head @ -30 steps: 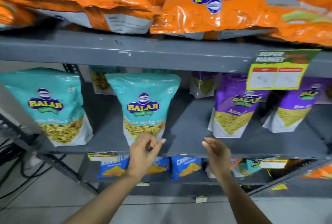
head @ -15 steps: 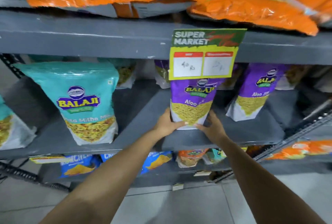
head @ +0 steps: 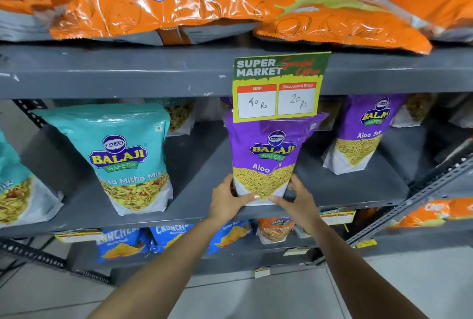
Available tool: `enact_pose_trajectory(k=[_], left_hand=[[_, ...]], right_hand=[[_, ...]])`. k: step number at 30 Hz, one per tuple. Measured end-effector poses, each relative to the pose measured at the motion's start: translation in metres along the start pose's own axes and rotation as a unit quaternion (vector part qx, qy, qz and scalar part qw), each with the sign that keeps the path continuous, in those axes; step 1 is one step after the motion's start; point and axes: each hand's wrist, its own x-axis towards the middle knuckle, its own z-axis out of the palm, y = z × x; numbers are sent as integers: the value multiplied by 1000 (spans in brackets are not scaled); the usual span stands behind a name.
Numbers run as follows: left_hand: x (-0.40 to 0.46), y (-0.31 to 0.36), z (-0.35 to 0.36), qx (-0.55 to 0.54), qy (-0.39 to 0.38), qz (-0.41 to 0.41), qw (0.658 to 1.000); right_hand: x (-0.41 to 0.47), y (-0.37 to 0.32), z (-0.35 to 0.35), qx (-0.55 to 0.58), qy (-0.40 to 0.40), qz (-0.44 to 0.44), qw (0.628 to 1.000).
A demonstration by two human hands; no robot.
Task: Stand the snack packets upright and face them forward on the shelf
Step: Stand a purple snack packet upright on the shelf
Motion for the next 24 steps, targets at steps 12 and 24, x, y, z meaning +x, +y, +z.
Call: enact_pose_trajectory(k=[12, 24], left_hand=[[-10, 4, 11, -21, 39, -3, 999], [-55, 22, 77, 68, 261, 184, 945]], right_hand=[[10, 12, -4, 36, -33, -53, 997], [15, 72, -121, 127, 146, -41, 980]])
